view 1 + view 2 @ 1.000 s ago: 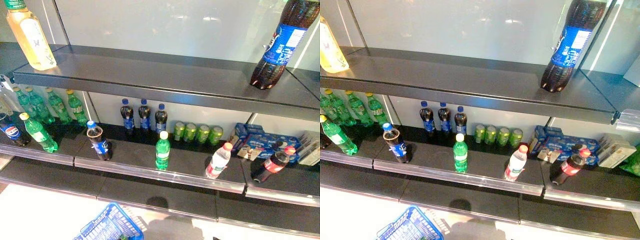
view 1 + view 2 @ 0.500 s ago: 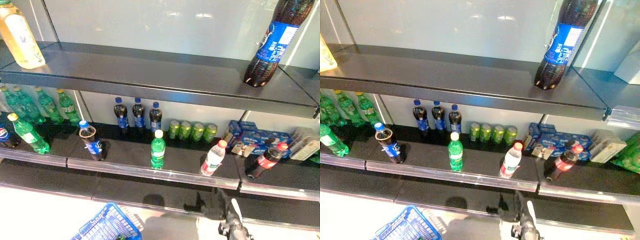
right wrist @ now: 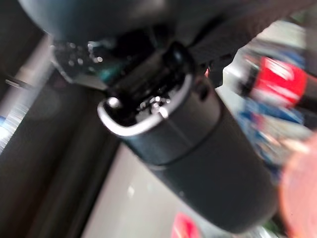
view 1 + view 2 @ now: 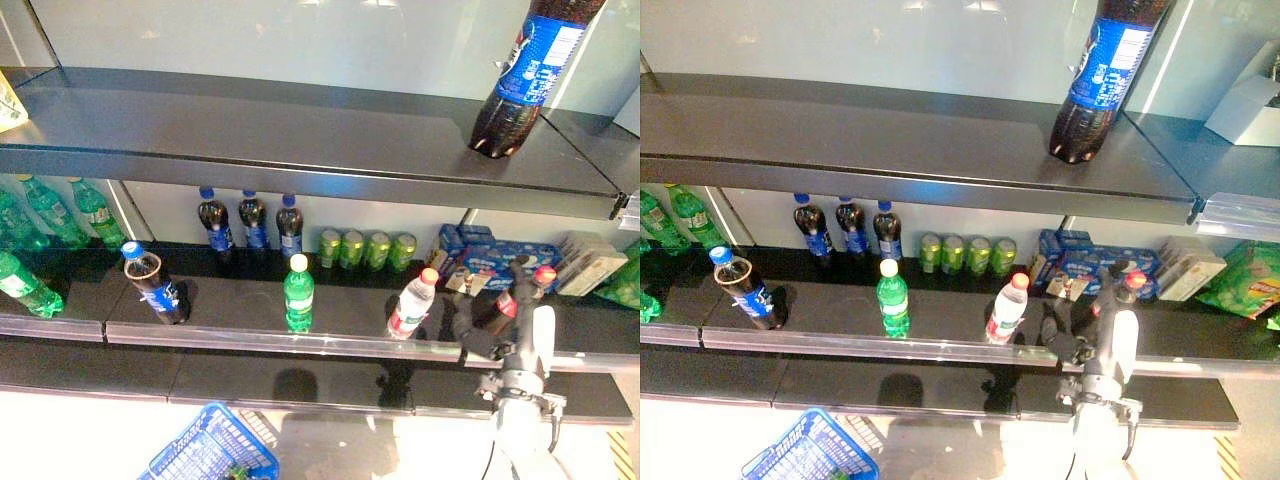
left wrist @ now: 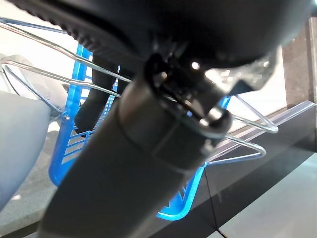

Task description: Pick up the drink and place into the basket.

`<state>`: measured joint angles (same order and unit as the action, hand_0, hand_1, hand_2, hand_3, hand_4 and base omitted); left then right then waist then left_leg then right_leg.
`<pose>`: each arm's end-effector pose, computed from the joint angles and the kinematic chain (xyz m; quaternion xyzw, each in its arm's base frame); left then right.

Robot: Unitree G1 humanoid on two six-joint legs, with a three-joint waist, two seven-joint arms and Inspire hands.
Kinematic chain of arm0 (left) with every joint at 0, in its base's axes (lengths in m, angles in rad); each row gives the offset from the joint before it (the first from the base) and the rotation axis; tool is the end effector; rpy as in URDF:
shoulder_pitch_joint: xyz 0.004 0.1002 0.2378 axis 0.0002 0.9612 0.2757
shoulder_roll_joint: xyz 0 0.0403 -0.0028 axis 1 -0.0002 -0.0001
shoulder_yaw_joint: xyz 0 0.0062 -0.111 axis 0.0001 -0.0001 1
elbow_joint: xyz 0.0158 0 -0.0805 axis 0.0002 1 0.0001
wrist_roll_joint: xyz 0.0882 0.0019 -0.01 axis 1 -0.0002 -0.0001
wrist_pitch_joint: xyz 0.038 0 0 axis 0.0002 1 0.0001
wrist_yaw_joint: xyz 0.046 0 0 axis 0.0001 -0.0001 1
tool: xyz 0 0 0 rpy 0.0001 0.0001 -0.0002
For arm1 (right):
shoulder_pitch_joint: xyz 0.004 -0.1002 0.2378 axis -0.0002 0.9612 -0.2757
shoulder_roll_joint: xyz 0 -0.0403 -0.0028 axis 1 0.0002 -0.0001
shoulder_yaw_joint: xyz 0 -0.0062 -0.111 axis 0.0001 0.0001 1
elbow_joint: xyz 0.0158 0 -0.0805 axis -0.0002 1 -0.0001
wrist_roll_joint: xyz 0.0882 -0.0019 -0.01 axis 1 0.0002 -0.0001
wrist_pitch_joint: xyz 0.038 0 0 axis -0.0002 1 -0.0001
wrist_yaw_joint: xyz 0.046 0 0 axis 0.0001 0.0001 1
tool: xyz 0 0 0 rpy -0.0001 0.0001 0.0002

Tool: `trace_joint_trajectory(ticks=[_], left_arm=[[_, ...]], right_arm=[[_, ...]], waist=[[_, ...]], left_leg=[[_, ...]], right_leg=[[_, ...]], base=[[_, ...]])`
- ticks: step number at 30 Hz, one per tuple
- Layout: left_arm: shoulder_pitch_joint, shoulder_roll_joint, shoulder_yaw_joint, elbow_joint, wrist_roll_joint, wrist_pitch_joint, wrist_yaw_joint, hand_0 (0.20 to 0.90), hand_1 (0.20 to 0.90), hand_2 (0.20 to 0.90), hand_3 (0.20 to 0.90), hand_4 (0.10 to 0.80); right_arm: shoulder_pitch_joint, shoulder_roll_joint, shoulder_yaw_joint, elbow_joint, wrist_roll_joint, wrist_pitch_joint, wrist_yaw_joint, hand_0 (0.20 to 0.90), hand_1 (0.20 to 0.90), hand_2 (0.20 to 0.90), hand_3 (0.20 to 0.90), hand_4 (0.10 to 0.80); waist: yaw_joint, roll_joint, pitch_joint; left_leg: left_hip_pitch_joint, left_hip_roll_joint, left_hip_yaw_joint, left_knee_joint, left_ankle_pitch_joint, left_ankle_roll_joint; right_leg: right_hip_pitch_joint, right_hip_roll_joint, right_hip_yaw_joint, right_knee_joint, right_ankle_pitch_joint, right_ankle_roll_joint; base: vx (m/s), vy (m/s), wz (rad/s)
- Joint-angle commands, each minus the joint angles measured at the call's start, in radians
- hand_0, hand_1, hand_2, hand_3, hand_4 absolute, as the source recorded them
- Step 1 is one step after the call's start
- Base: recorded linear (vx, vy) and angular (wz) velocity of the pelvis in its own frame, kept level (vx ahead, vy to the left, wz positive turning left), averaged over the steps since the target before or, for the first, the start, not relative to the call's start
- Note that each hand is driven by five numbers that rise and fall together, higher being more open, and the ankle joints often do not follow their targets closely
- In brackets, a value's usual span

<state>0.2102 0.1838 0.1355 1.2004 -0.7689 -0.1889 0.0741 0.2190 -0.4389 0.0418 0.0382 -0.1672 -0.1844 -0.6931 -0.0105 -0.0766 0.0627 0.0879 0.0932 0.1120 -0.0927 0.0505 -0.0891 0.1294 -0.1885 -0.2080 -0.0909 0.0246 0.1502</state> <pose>-0.0016 0.2306 -0.1141 -0.2027 0.4809 0.4069 0.7497 0.1406 -0.2342 0.0196 -0.2886 -0.0583 -0.2793 0.9140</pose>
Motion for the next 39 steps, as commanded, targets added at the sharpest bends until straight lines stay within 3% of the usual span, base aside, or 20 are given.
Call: trace_joint_trajectory(ticks=[1, 10, 14, 17, 21, 26, 39], left_arm=[[-0.058, -0.022, 0.032, 0.014, 0.027, -0.093, -0.048, 0.3, 0.3, 0.3, 0.2, 0.1], [-0.053, -0.031, 0.021, -0.003, 0.046, -0.088, -0.024, 0.3, 0.3, 0.3, 0.2, 0.1], [-0.044, -0.033, 0.019, -0.029, 0.046, -0.078, 0.0, 0.3, 0.3, 0.3, 0.2, 0.1], [-0.044, -0.029, -0.006, -0.056, 0.042, -0.063, 0.018, 0.3, 0.3, 0.3, 0.2, 0.1], [-0.053, -0.02, -0.034, -0.096, 0.035, -0.046, 0.048, 0.3, 0.3, 0.3, 0.2, 0.1], [-0.069, -0.009, -0.089, -0.147, 0.013, -0.045, 0.069, 0.3, 0.3, 0.3, 0.2, 0.1], [-0.172, 0.013, -0.202, -0.238, -0.11, -0.059, 0.091, 0.3, 0.3, 0.3, 0.2, 0.1]], right_arm=[[-0.066, -0.095, -0.106, -0.155, -0.032, -0.074, -0.122, 0.9, 0.9, 0.9, 0.9, 0.8], [-0.088, -0.077, -0.158, -0.173, 0.041, -0.082, -0.248, 0.9, 0.9, 0.9, 0.9, 0.8], [-0.117, -0.06, -0.144, -0.135, 0.144, -0.086, -0.204, 0.9, 0.9, 0.9, 0.9, 0.8], [-0.161, -0.063, -0.117, -0.128, 0.252, -0.096, -0.184, 0.9, 0.9, 0.9, 0.9, 0.8], [-0.216, -0.043, -0.118, -0.1, 0.387, -0.146, -0.173, 0.9, 0.9, 0.9, 0.9, 0.8], [-0.3, -0.036, -0.11, -0.072, 0.404, -0.185, -0.201, 0.9, 0.9, 0.9, 0.9, 0.8], [-0.66, -0.131, -0.069, 0.052, 0.478, -0.119, -0.205, 0.9, 0.9, 0.9, 0.9, 0.8]], waist=[[0.009, 0.037, -0.006], [0.017, 0.038, -0.006], [0.026, 0.033, 0.01], [0.033, 0.038, 0.053], [0.032, 0.047, 0.099], [0.033, 0.056, 0.156], [0.032, 0.11, 0.339]], left_leg=[[0.058, 0.056, 0.047, 0.005, -0.098, -0.002], [0.057, 0.055, 0.038, 0.016, -0.102, -0.002], [0.038, 0.055, 0.025, 0.105, -0.13, 0.0], [-0.006, 0.05, -0.014, 0.204, -0.156, 0.002], [-0.049, 0.051, -0.041, 0.268, -0.172, -0.002], [-0.126, 0.049, -0.056, 0.345, -0.189, -0.002], [-0.366, -0.006, -0.097, 0.45, -0.155, 0.02]], right_leg=[[-0.042, -0.055, -0.026, 0.01, 0.037, 0.042], [-0.043, -0.054, -0.02, 0.013, 0.035, 0.042], [-0.056, -0.053, -0.012, 0.071, 0.009, 0.023], [-0.097, -0.042, 0.007, 0.17, -0.03, -0.002], [-0.158, -0.034, 0.024, 0.263, -0.069, -0.014], [-0.241, -0.033, 0.039, 0.334, -0.086, -0.023], [-0.47, -0.034, 0.067, 0.438, -0.066, -0.059]], base=[[0.002, 0.002, -0.19], [0.01, -0.006, -0.05], [0.053, -0.032, -0.05], [0.017, -0.04, -0.19], [-0.044, -0.032, -0.1], [-0.099, -0.066, -0.03], [-0.175, -0.026, -0.13]])
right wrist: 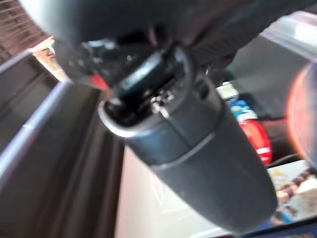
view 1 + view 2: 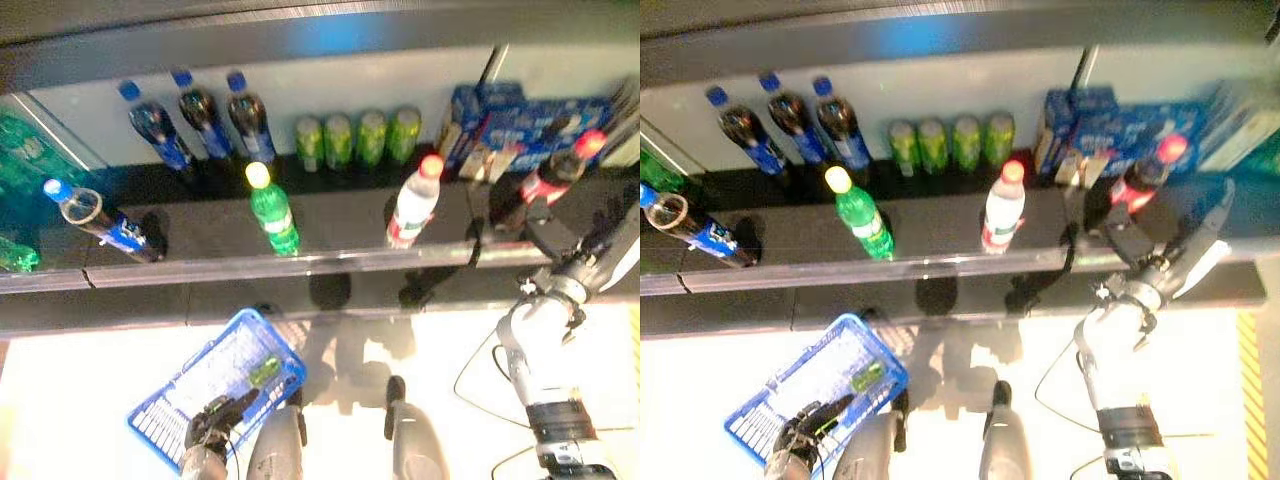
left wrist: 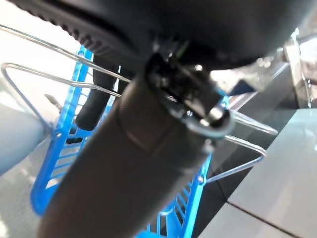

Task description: Pick up the drink and place into the basket.

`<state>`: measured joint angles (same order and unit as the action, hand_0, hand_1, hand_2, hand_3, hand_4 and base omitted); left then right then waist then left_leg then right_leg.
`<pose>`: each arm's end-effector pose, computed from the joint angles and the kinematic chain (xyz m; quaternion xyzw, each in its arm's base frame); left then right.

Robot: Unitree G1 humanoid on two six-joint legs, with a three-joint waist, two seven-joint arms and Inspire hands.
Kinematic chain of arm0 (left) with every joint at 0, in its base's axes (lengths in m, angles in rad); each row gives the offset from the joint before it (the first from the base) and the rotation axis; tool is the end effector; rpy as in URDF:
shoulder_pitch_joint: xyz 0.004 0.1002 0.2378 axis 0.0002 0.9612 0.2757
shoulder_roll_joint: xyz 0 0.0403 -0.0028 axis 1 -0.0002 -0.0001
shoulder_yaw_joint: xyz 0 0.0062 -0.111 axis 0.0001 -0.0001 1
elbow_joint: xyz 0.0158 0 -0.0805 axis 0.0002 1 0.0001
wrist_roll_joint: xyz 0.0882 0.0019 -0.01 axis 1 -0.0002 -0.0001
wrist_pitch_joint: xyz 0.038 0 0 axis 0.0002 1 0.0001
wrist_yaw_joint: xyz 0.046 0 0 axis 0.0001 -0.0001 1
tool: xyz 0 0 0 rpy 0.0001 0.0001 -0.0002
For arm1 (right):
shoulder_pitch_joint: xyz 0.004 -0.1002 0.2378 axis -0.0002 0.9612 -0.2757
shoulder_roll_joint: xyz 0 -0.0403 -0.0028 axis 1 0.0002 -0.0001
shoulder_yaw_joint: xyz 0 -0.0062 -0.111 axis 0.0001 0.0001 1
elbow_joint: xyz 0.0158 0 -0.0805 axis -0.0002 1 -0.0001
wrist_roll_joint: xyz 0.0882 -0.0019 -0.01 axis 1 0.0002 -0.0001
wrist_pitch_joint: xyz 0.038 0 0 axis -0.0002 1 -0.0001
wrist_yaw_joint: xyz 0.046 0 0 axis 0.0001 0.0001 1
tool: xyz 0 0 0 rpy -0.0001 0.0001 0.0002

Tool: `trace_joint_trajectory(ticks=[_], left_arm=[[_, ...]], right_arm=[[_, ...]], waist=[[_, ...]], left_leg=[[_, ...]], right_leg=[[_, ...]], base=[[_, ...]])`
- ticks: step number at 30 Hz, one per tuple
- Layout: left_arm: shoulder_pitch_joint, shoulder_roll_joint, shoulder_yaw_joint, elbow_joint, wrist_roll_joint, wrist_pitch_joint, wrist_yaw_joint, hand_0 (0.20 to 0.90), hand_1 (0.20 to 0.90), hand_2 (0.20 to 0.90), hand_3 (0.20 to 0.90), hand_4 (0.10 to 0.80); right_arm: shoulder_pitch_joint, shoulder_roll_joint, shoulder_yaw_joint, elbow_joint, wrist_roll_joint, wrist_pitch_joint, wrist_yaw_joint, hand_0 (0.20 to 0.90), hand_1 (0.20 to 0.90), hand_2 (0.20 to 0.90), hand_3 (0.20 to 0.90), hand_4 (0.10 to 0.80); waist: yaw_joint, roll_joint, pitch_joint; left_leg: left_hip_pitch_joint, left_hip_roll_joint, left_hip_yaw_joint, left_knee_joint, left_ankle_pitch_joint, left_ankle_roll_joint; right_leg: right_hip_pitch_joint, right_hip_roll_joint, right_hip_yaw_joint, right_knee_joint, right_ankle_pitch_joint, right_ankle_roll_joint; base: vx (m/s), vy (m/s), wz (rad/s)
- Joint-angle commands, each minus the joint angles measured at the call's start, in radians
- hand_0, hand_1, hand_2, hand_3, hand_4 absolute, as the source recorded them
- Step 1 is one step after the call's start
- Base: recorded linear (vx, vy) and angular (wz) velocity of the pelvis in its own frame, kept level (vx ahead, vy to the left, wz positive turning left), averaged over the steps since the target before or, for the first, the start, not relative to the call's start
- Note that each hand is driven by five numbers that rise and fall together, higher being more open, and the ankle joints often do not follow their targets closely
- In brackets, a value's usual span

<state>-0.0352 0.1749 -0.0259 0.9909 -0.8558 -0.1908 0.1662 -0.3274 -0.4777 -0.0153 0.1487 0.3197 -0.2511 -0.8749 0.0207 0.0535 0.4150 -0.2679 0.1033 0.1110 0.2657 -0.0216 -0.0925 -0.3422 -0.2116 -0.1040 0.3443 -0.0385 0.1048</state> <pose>0.1226 0.2099 -0.0912 -0.2398 0.3459 0.3137 0.8511 0.2505 -0.2330 0.1184 0.0252 -0.2291 -0.4064 0.8842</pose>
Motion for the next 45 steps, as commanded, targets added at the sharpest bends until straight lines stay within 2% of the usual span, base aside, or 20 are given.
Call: trace_joint_trajectory(ticks=[1, 10, 17, 27, 35, 36, 45], left_arm=[[0.071, 0.02, -0.046, -0.035, -0.023, -0.059, -0.001, 0.3, 0.3, 0.3, 0.2, 0.1], [0.035, 0.026, -0.065, -0.069, -0.058, -0.059, -0.002, 0.3, 0.3, 0.3, 0.2, 0.1], [0.006, 0.045, -0.089, -0.091, -0.069, -0.049, -0.008, 0.3, 0.3, 0.3, 0.2, 0.1], [0.002, 0.069, -0.115, -0.117, -0.091, -0.033, -0.017, 0.3, 0.3, 0.3, 0.2, 0.1], [0.008, 0.084, -0.127, -0.132, -0.113, -0.019, -0.028, 0.3, 0.3, 0.3, 0.2, 0.1], [0.009, 0.087, -0.128, -0.133, -0.112, -0.018, -0.031, 0.3, 0.3, 0.3, 0.2, 0.1], [0.016, 0.093, -0.12, -0.141, -0.112, -0.01, -0.046, 0.3, 0.3, 0.3, 0.2, 0.1]], right_arm=[[-0.127, -0.099, -0.01, -0.052, -0.001, -0.054, -0.019, 0.9, 0.9, 0.9, 0.9, 0.8], [-0.222, -0.126, 0.012, -0.009, -0.033, 0.007, -0.032, 0.9, 0.9, 0.9, 0.9, 0.8], [-0.36, -0.198, 0.03, 0.112, -0.019, 0.033, -0.038, 0.9, 0.9, 0.9, 0.9, 0.8], [-0.543, -0.308, 0.072, 0.261, 0.034, 0.034, -0.021, 0.9, 0.9, 0.9, 0.9, 0.8], [-0.629, -0.361, 0.107, 0.339, 0.062, 0.039, -0.014, 0.9, 0.9, 0.9, 0.9, 0.8], [-0.642, -0.367, 0.113, 0.344, 0.059, 0.047, -0.021, 0.3, 0.3, 0.3, 0.2, 0.1], [-0.656, -0.384, 0.1, 0.372, 0.095, 0.045, -0.018, 0.3, 0.3, 0.3, 0.2, 0.1]], waist=[[0.001, -0.017, -0.007], [0.006, 0.002, 0.045], [0.024, 0.016, 0.076], [0.048, 0.035, 0.105], [0.066, 0.047, 0.105], [0.068, 0.048, 0.105], [0.066, 0.054, 0.105]], left_leg=[[-0.018, -0.017, -0.096, 0.09, -0.078, 0.024], [-0.062, -0.023, -0.09, 0.077, -0.045, 0.029], [-0.083, -0.018, -0.089, 0.074, -0.029, 0.028], [-0.094, -0.016, -0.092, 0.044, -0.004, 0.026], [-0.109, -0.024, -0.101, 0.032, 0.004, 0.028], [-0.108, -0.026, -0.102, 0.029, 0.004, 0.029], [-0.102, -0.03, -0.09, 0.041, -0.009, 0.033]], right_leg=[[-0.006, -0.01, -0.037, 0.003, -0.002, -0.015], [-0.044, -0.001, -0.043, 0.002, 0.009, -0.022], [-0.046, 0.004, -0.059, -0.007, 0.012, -0.028], [-0.053, 0.008, -0.076, -0.012, 0.008, -0.037], [-0.078, 0.004, -0.088, 0.011, -0.004, -0.042], [-0.079, 0.004, -0.088, 0.012, -0.006, -0.042], [-0.075, -0.002, -0.089, 0.017, -0.012, -0.045]], base=[[-0.084, 0.009, 0.05], [-0.04, -0.001, -0.01], [0.002, -0.027, -0.01], [0.037, -0.023, 0.0], [0.029, -0.006, 0.0], [0.0, 0.0, 0.0], [-0.004, 0.002, 0.0]])
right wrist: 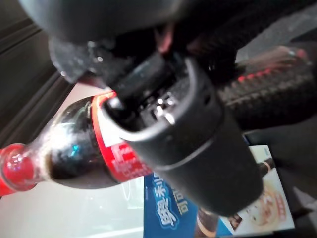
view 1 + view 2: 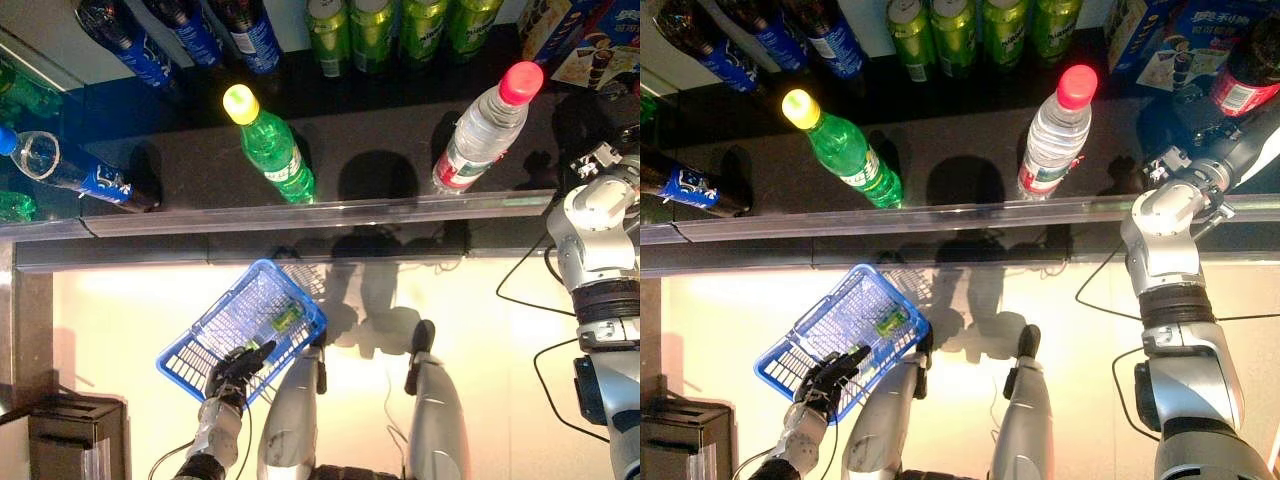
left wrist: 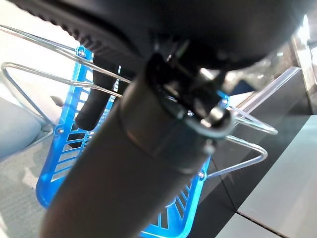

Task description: Pick up the drink and place into the basket.

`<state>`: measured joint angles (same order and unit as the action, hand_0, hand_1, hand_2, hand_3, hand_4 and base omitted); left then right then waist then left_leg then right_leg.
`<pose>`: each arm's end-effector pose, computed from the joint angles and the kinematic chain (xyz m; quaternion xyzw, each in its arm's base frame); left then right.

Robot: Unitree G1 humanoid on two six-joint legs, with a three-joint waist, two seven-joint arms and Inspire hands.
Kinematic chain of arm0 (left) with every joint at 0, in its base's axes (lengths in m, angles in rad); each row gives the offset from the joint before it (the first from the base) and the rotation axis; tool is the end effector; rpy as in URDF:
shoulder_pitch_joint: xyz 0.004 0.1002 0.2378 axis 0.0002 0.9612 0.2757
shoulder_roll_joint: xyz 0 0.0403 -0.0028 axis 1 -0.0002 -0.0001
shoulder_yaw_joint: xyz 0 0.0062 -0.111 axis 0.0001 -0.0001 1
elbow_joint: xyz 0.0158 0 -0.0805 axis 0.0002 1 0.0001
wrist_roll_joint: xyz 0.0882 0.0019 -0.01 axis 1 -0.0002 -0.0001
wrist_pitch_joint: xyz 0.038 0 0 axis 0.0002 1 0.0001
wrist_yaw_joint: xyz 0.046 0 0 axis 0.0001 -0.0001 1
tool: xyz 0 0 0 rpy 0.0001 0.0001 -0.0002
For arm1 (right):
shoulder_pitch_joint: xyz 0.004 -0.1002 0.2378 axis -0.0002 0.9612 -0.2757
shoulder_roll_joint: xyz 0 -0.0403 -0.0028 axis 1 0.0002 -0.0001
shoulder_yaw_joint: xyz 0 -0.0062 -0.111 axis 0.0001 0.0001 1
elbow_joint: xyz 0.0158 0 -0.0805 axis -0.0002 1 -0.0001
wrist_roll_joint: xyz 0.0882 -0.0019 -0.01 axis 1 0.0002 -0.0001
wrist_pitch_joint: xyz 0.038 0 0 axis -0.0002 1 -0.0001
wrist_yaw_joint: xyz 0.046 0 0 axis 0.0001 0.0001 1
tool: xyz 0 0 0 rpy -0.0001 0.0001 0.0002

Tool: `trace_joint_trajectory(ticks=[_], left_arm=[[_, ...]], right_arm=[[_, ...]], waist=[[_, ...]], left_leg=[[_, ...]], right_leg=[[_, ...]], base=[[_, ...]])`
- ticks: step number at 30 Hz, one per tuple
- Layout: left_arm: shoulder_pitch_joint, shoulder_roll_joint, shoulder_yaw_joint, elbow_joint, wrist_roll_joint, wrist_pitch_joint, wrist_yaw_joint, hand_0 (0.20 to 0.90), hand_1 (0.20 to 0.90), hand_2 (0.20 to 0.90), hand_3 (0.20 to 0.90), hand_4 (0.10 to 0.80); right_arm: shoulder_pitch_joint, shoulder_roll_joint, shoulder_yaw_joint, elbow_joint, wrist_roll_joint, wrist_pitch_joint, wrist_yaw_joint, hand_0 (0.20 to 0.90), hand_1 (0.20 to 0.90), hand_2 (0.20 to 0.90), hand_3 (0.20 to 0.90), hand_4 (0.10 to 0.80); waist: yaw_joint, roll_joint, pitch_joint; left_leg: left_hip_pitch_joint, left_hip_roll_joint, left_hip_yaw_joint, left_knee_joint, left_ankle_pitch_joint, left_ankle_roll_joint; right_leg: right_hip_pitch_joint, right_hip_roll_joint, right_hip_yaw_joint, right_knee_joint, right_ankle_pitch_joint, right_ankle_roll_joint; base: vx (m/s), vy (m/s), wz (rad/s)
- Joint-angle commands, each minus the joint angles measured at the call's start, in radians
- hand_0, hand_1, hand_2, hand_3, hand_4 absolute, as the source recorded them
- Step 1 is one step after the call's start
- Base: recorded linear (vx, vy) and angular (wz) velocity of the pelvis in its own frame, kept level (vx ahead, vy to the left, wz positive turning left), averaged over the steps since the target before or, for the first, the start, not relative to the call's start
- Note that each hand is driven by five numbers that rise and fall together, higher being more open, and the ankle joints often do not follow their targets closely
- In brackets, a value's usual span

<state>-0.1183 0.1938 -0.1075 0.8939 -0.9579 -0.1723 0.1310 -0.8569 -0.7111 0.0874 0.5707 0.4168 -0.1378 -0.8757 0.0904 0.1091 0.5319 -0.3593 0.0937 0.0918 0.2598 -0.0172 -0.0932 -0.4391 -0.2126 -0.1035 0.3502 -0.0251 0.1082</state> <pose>0.1626 0.2010 -0.0713 -0.2848 0.2882 0.2473 0.8801 0.3164 -0.2667 0.2213 -0.0188 -0.2582 -0.4529 0.8532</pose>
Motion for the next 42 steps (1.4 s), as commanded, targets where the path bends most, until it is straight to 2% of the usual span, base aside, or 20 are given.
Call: trace_joint_trajectory(ticks=[1, 12, 19, 23, 31, 37, 42], left_arm=[[0.098, 0.073, -0.036, -0.04, -0.013, -0.031, -0.015, 0.3, 0.3, 0.3, 0.2, 0.1], [0.108, 0.055, -0.011, -0.037, -0.02, -0.035, -0.011, 0.3, 0.3, 0.3, 0.2, 0.1], [0.14, 0.038, 0.051, -0.035, -0.064, -0.058, 0.005, 0.3, 0.3, 0.3, 0.2, 0.1], [0.165, 0.031, 0.098, -0.058, -0.042, -0.082, -0.001, 0.3, 0.3, 0.3, 0.2, 0.1], [0.237, 0.031, 0.178, -0.148, 0.011, -0.132, -0.042, 0.3, 0.3, 0.3, 0.2, 0.1], [0.274, 0.018, 0.235, -0.166, 0.025, -0.146, -0.048, 0.3, 0.3, 0.3, 0.2, 0.1], [0.294, 0.006, 0.249, -0.168, 0.031, -0.148, -0.048, 0.3, 0.3, 0.3, 0.2, 0.1]], right_arm=[[-0.122, -0.151, -0.007, -0.044, 0.001, -0.077, -0.015, 0.3, 0.3, 0.3, 0.2, 0.1], [-0.03, -0.147, -0.085, -0.101, -0.007, -0.075, -0.024, 0.3, 0.3, 0.3, 0.2, 0.1], [0.149, -0.119, -0.183, -0.263, -0.045, -0.063, 0.003, 0.3, 0.3, 0.3, 0.2, 0.1], [0.26, -0.083, -0.228, -0.38, -0.086, -0.057, 0.051, 0.3, 0.3, 0.3, 0.2, 0.1], [0.467, 0.015, -0.253, -0.622, -0.152, -0.073, 0.205, 0.3, 0.3, 0.3, 0.2, 0.1], [0.615, 0.078, -0.243, -0.785, -0.083, -0.112, 0.447, 0.3, 0.3, 0.3, 0.2, 0.1], [0.696, 0.104, -0.225, -0.881, -0.003, -0.133, 0.591, 0.3, 0.3, 0.3, 0.2, 0.1]], waist=[[-0.006, -0.001, -0.012], [-0.028, -0.007, -0.024], [-0.048, -0.033, -0.067], [-0.057, -0.05, -0.098], [-0.076, -0.069, -0.159], [-0.094, -0.085, -0.211], [-0.103, -0.089, -0.24]], left_leg=[[-0.007, -0.019, -0.068, 0.052, -0.017, 0.034], [0.04, -0.016, -0.046, 0.11, -0.056, 0.033], [0.093, 0.005, -0.039, 0.166, -0.07, 0.024], [0.132, 0.014, -0.037, 0.175, -0.073, 0.022], [0.218, 0.029, -0.021, 0.15, -0.078, 0.018], [0.293, 0.039, -0.002, 0.1, -0.074, 0.013], [0.331, 0.04, 0.012, 0.065, -0.075, 0.012]], right_leg=[[0.027, -0.001, -0.087, 0.011, -0.027, -0.05], [0.093, -0.007, -0.082, 0.016, -0.044, -0.059], [0.172, 0.002, -0.075, 0.037, -0.079, -0.074], [0.22, 0.008, -0.069, 0.034, -0.089, -0.081], [0.309, 0.024, -0.05, 0.012, -0.108, -0.081], [0.375, 0.038, -0.032, -0.031, -0.112, -0.074], [0.404, 0.047, -0.019, -0.065, -0.107, -0.064]], base=[[-0.036, 0.025, 0.0], [-0.039, 0.026, -0.01], [0.025, 0.009, 0.0], [0.088, 0.009, -0.02], [0.059, 0.033, -0.03], [0.058, 0.029, -0.04], [0.019, 0.024, -0.05]])
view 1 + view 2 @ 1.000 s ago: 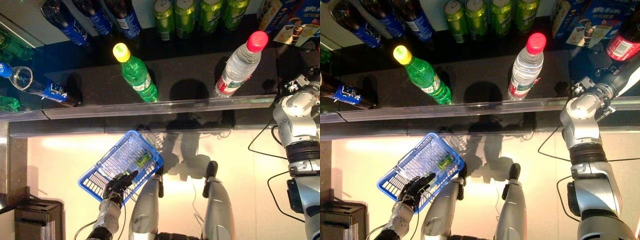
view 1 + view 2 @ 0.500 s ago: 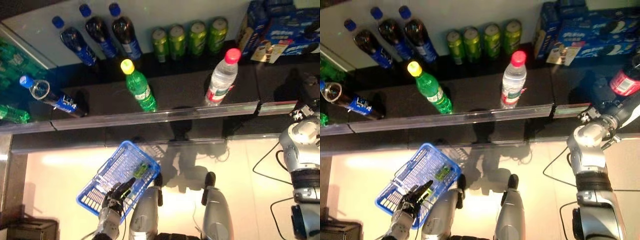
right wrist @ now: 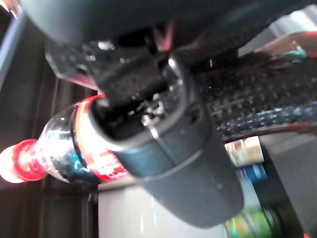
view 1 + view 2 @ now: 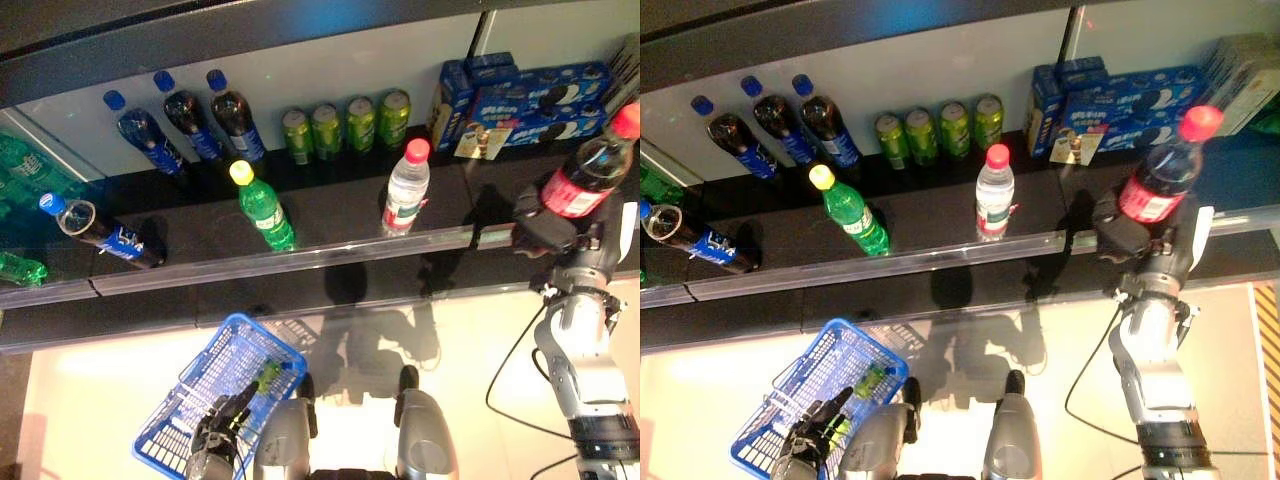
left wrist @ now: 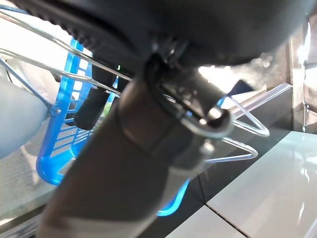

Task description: Pick up the drink and place into the basket.

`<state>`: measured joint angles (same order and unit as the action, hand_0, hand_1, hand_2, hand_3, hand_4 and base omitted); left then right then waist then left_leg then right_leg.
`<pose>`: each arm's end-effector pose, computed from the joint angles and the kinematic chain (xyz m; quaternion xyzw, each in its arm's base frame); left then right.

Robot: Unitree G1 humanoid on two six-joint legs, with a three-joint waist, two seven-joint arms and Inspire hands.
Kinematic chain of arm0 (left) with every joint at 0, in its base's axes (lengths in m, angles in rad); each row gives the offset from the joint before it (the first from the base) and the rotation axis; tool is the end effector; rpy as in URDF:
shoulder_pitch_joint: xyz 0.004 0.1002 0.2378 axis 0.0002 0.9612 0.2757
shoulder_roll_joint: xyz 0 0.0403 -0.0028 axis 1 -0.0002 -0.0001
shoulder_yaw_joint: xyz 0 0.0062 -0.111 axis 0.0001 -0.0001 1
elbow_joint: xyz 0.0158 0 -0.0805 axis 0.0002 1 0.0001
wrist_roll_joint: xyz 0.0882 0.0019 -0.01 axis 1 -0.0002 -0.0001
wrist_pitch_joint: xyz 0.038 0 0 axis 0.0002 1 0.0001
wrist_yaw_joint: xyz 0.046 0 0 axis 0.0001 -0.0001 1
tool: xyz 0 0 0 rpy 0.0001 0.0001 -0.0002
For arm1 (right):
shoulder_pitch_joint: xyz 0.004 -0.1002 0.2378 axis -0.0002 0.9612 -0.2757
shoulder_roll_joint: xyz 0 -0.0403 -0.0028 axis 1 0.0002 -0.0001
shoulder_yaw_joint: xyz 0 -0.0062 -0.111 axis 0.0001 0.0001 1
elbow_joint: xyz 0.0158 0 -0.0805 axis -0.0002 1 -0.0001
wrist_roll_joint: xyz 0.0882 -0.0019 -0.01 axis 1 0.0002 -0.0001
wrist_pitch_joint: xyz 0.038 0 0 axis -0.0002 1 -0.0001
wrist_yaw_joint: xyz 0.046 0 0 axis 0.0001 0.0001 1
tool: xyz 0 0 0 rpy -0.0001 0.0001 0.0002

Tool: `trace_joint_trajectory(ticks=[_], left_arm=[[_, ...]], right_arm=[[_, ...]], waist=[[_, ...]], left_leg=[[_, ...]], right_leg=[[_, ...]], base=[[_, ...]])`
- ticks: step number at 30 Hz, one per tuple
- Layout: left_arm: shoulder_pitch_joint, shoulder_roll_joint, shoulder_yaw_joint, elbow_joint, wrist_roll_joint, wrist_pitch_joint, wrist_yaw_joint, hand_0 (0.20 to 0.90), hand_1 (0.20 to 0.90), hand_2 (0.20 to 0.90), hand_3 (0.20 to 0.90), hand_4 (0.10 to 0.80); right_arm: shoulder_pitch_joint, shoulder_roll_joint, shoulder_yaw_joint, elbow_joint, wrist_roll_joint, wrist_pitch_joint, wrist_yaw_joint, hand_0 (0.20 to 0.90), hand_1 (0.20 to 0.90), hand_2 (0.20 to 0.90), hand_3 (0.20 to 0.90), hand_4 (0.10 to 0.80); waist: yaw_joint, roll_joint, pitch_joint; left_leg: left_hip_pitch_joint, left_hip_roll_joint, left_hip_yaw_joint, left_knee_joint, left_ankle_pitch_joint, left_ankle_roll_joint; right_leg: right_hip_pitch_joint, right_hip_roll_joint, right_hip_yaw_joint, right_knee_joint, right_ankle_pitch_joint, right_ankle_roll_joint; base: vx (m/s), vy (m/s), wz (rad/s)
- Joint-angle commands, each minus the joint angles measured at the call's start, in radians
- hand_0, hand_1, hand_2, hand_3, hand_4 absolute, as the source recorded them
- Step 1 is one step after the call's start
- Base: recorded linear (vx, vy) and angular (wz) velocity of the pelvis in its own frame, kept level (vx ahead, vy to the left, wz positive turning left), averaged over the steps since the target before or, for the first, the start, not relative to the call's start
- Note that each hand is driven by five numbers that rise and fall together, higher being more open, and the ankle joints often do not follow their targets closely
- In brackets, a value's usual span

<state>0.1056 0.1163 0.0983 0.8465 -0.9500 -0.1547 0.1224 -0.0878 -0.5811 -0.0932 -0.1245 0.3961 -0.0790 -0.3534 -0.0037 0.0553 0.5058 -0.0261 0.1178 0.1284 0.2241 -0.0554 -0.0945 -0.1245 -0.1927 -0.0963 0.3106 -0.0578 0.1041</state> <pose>0.0915 0.2071 -0.0945 -0.3370 0.3244 0.3569 0.8086 0.2048 -0.2553 0.1184 -0.0642 -0.1725 -0.1728 0.9676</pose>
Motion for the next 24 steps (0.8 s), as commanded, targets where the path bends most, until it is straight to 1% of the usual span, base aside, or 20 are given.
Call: trace_joint_trajectory(ticks=[1, 2, 3, 7, 9, 11, 12, 14, 17, 20, 23, 24], left_arm=[[0.075, 0.083, 0.043, -0.12, 0.023, -0.168, -0.04, 0.3, 0.3, 0.3, 0.2, 0.1], [0.078, 0.082, 0.043, -0.12, 0.022, -0.172, -0.041, 0.3, 0.3, 0.3, 0.2, 0.1], [0.081, 0.083, 0.041, -0.119, 0.02, -0.179, -0.042, 0.3, 0.3, 0.3, 0.2, 0.1], [0.073, 0.1, 0.034, -0.097, 0.016, -0.191, -0.053, 0.3, 0.3, 0.3, 0.2, 0.1], [0.067, 0.11, 0.031, -0.082, 0.017, -0.194, -0.062, 0.3, 0.3, 0.3, 0.2, 0.1], [0.064, 0.114, 0.03, -0.076, 0.016, -0.195, -0.066, 0.3, 0.3, 0.3, 0.2, 0.1], [0.059, 0.121, 0.024, -0.067, 0.017, -0.197, -0.071, 0.3, 0.3, 0.3, 0.2, 0.1], [0.051, 0.128, 0.013, -0.057, 0.017, -0.206, -0.076, 0.3, 0.3, 0.3, 0.2, 0.1], [0.045, 0.134, 0.006, -0.064, 0.004, -0.208, -0.086, 0.3, 0.3, 0.3, 0.2, 0.1], [0.045, 0.136, 0.002, -0.081, -0.013, -0.222, -0.108, 0.3, 0.3, 0.3, 0.2, 0.1], [0.043, 0.137, -0.003, -0.113, -0.014, -0.246, -0.14, 0.3, 0.3, 0.3, 0.2, 0.1], [0.044, 0.141, -0.012, -0.148, 0.003, -0.256, -0.161, 0.3, 0.3, 0.3, 0.2, 0.1]], right_arm=[[-0.055, -0.02, -0.036, -0.205, 0.045, -0.201, 0.107, 0.3, 0.3, 0.3, 0.2, 0.1], [-0.045, -0.015, -0.031, -0.219, 0.083, -0.21, 0.15, 0.3, 0.3, 0.3, 0.2, 0.1], [-0.034, -0.004, -0.017, -0.248, 0.162, -0.223, 0.251, 0.3, 0.3, 0.3, 0.2, 0.1], [-0.042, 0.005, 0.033, -0.303, 0.309, -0.234, 0.492, 0.3, 0.3, 0.3, 0.2, 0.1], [-0.057, 0.009, 0.056, -0.325, 0.361, -0.225, 0.583, 0.3, 0.3, 0.3, 0.2, 0.1], [-0.064, 0.01, 0.064, -0.335, 0.386, -0.215, 0.632, 0.3, 0.3, 0.3, 0.2, 0.1], [-0.079, 0.01, 0.084, -0.352, 0.413, -0.202, 0.694, 0.3, 0.3, 0.3, 0.2, 0.1], [-0.104, 0.02, 0.12, -0.377, 0.456, -0.164, 0.773, 0.3, 0.3, 0.3, 0.2, 0.1], [-0.132, 0.044, 0.176, -0.397, 0.49, -0.094, 0.852, 0.3, 0.3, 0.3, 0.2, 0.1], [-0.148, 0.075, 0.241, -0.399, 0.513, -0.024, 0.893, 0.3, 0.3, 0.3, 0.2, 0.1], [-0.153, 0.105, 0.308, -0.395, 0.49, 0.007, 0.913, 0.3, 0.3, 0.3, 0.2, 0.1], [-0.16, 0.115, 0.342, -0.397, 0.487, 0.014, 0.909, 0.3, 0.3, 0.3, 0.2, 0.1]], waist=[[-0.012, -0.036, -0.222], [-0.013, -0.037, -0.226], [-0.016, -0.039, -0.234], [-0.012, -0.044, -0.259], [-0.007, -0.045, -0.271], [-0.006, -0.045, -0.276], [-0.002, -0.047, -0.287], [0.005, -0.047, -0.301], [0.021, -0.048, -0.318], [0.043, -0.05, -0.332], [0.067, -0.051, -0.337], [0.085, -0.052, -0.337]], left_leg=[[0.007, 0.016, -0.02, 0.09, -0.035, 0.013], [0.013, 0.016, -0.018, 0.08, -0.032, 0.013], [0.022, 0.015, -0.015, 0.063, -0.028, 0.013], [0.034, 0.015, -0.012, 0.028, -0.011, 0.007], [0.038, 0.017, -0.011, 0.015, -0.007, 0.003], [0.039, 0.018, -0.012, 0.01, -0.006, 0.002], [0.043, 0.018, -0.014, -0.007, -0.003, 0.0], [0.049, 0.02, -0.017, -0.031, 0.001, -0.002], [0.056, 0.022, -0.027, -0.064, 0.007, -0.005], [0.057, 0.025, -0.039, -0.083, 0.017, -0.009], [0.056, 0.029, -0.054, -0.094, 0.028, -0.013], [0.055, 0.03, -0.067, -0.098, 0.032, -0.013]], right_leg=[[0.096, 0.03, -0.022, -0.036, -0.07, -0.057], [0.1, 0.032, -0.019, -0.044, -0.067, -0.055], [0.104, 0.035, -0.015, -0.058, -0.062, -0.05], [0.119, 0.042, -0.011, -0.108, -0.04, -0.04], [0.126, 0.042, -0.013, -0.126, -0.03, -0.036], [0.129, 0.042, -0.014, -0.132, -0.028, -0.035], [0.132, 0.042, -0.015, -0.144, -0.022, -0.031], [0.138, 0.04, -0.017, -0.16, -0.016, -0.028], [0.146, 0.033, -0.027, -0.181, -0.007, -0.023], [0.155, 0.024, -0.047, -0.194, -0.002, -0.02], [0.166, 0.02, -0.071, -0.194, -0.007, -0.021], [0.172, 0.017, -0.088, -0.19, -0.012, -0.022]], base=[[-0.006, 0.021, -0.04], [-0.032, 0.019, -0.03], [-0.045, 0.01, -0.04], [-0.037, -0.022, -0.13], [-0.016, -0.041, -0.08], [-0.003, -0.012, 0.02], [-0.005, -0.024, 0.07], [-0.002, -0.017, 0.1], [0.008, 0.004, 0.13], [0.015, 0.011, 0.09], [0.033, 0.013, 0.22], [0.042, 0.017, 0.38]])
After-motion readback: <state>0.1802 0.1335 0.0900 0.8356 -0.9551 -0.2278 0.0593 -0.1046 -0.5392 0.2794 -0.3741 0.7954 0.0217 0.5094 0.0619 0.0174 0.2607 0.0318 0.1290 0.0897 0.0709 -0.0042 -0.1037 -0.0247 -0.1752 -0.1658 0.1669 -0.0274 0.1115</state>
